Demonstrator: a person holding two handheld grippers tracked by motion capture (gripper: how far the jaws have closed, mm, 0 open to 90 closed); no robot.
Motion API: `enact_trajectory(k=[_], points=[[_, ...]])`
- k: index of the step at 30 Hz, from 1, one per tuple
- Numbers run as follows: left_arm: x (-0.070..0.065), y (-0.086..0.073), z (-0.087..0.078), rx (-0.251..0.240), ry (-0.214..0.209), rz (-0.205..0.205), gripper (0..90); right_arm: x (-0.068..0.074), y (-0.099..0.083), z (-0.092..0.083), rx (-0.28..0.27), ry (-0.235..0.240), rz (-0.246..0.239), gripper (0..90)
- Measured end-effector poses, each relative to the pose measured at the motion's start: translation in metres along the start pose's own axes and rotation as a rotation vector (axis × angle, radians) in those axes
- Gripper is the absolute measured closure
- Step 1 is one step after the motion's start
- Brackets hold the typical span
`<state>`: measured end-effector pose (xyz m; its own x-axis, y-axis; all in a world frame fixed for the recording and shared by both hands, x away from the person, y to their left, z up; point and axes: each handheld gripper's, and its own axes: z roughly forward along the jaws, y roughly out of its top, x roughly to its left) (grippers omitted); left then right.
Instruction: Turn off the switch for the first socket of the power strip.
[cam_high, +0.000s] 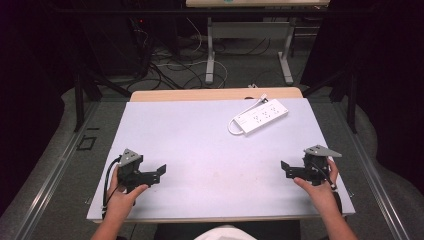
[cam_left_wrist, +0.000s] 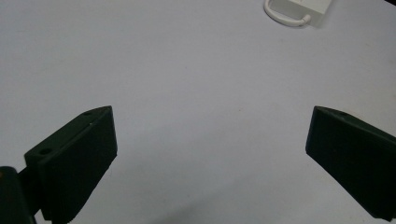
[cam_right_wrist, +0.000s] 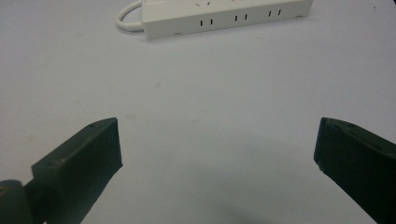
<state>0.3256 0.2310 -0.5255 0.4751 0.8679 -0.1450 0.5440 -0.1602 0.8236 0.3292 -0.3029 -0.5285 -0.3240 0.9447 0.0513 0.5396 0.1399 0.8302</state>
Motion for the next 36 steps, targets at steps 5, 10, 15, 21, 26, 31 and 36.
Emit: enact_trajectory(k=[5, 10, 15, 21, 26, 31, 36], points=[[0.001, -0.001, 0.001, 0.002, -0.006, -0.010, 2.1, 0.001, -0.001, 0.001, -0.006, 0.004, -0.015, 0.2], [0.000, -0.002, 0.001, 0.003, -0.012, -0.009, 2.1, 0.004, -0.001, 0.005, -0.008, 0.005, -0.025, 0.3], [-0.001, -0.003, 0.001, 0.010, -0.025, -0.017, 2.2, 0.007, 0.000, 0.004, 0.003, -0.001, -0.054, 1.4], [0.000, -0.005, -0.004, 0.006, -0.024, -0.029, 2.3, 0.012, 0.002, 0.004, -0.001, -0.014, -0.069, 3.8], [0.000, -0.006, -0.006, 0.003, -0.017, -0.033, 2.4, 0.015, 0.005, 0.005, 0.009, -0.020, -0.066, 6.5], [0.001, -0.008, -0.008, -0.003, -0.013, -0.037, 2.6, 0.017, 0.008, 0.006, 0.028, -0.025, -0.057, 13.9], [0.001, -0.008, -0.009, 0.001, -0.014, -0.041, 2.8, 0.019, 0.011, 0.008, 0.040, -0.009, -0.058, 14.8]])
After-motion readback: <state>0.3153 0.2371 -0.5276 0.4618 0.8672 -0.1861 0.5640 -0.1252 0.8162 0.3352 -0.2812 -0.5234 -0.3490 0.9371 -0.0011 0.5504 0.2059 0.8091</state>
